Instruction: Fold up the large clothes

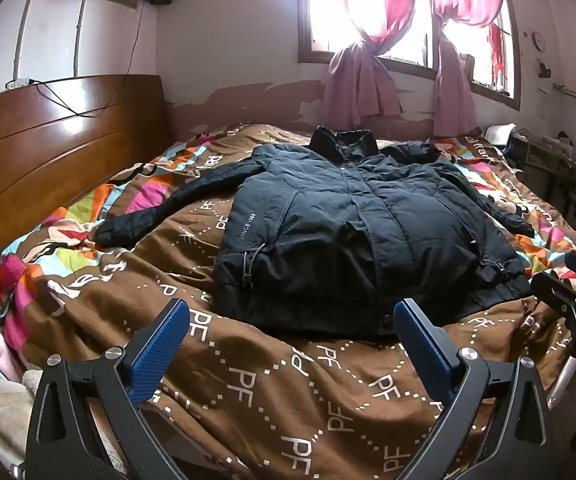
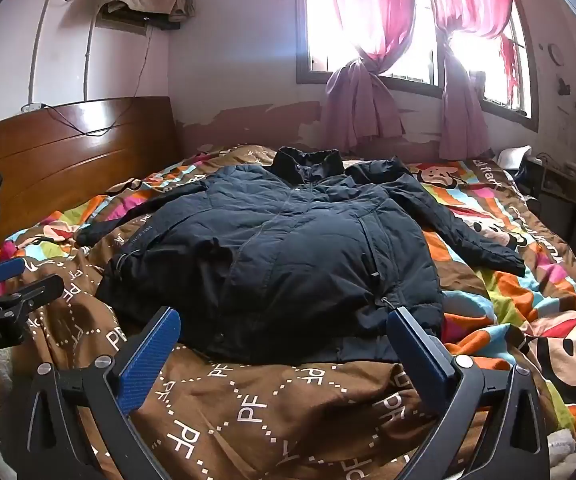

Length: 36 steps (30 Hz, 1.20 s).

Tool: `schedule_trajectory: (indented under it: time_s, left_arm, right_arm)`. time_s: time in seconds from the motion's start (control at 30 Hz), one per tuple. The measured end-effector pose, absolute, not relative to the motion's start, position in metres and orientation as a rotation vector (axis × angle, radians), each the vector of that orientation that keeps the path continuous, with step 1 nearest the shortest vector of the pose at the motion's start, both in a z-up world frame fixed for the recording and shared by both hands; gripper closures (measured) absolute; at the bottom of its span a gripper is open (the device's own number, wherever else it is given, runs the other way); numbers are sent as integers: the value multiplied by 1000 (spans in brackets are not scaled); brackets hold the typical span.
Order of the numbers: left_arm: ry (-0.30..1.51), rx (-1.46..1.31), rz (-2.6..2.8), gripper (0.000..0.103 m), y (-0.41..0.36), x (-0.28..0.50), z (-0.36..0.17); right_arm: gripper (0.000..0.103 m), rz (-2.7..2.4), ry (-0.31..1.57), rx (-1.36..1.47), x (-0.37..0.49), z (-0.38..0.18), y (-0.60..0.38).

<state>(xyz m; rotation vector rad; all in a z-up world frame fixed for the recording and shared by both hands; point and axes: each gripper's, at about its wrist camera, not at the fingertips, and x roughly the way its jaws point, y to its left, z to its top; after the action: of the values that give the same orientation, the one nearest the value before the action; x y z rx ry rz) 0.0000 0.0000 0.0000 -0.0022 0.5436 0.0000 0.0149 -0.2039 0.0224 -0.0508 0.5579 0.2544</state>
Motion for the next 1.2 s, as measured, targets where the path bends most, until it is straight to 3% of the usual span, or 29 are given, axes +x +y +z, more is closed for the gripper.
schedule_trajectory:
  time_s: [1.2]
  left_arm:
    - [539,4,3,3,0,0,0]
  right_arm:
    - [0,256,566,-50,16,20,-205]
